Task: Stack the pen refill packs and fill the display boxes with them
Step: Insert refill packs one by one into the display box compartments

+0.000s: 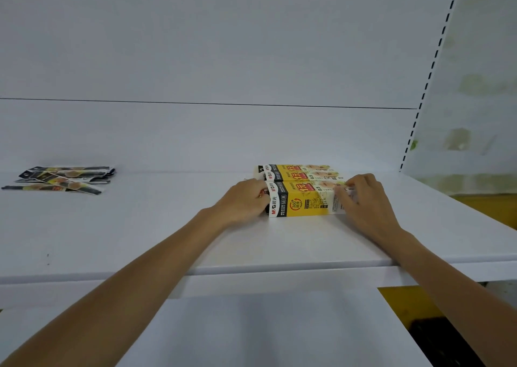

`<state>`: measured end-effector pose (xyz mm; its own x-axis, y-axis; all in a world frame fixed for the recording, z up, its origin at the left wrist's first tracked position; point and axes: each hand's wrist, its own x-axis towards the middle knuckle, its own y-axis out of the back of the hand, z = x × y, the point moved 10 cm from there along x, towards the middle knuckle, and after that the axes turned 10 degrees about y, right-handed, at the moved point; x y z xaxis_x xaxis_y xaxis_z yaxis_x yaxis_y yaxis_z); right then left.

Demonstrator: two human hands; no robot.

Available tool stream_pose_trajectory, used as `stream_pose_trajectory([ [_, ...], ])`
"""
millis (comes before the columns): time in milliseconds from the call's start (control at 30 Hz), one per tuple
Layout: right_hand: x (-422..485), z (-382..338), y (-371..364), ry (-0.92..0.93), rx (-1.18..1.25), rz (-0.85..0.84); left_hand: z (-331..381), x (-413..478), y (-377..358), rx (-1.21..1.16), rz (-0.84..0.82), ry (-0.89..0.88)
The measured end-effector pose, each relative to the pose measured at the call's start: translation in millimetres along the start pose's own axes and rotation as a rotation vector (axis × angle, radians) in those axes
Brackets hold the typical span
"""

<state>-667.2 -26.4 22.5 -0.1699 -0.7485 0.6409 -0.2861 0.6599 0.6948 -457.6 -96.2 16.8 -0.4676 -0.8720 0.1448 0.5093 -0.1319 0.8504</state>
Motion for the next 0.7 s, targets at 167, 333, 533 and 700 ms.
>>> stream_pose_trajectory([
  [167, -1.0, -1.6, 0.6, 0.006, -0.007, 0.003, -18.0, -7.3, 24.8, 0.033, 0.277, 0.043],
  [333, 0.6, -2.1, -0.2, 0.022, -0.018, 0.007, -34.9, -37.7, 53.9, 0.267, 0.481, 0.110],
  [533, 0.3, -3.1, 0.4, 0.028, -0.009, 0.014, -45.5, -41.5, 41.1, -0.009, 0.382, 0.144],
  [700, -1.3, -3.5, 1.2, 0.027, 0.004, 0.019, -22.3, -21.4, 5.9, -0.077, 0.134, -0.005],
])
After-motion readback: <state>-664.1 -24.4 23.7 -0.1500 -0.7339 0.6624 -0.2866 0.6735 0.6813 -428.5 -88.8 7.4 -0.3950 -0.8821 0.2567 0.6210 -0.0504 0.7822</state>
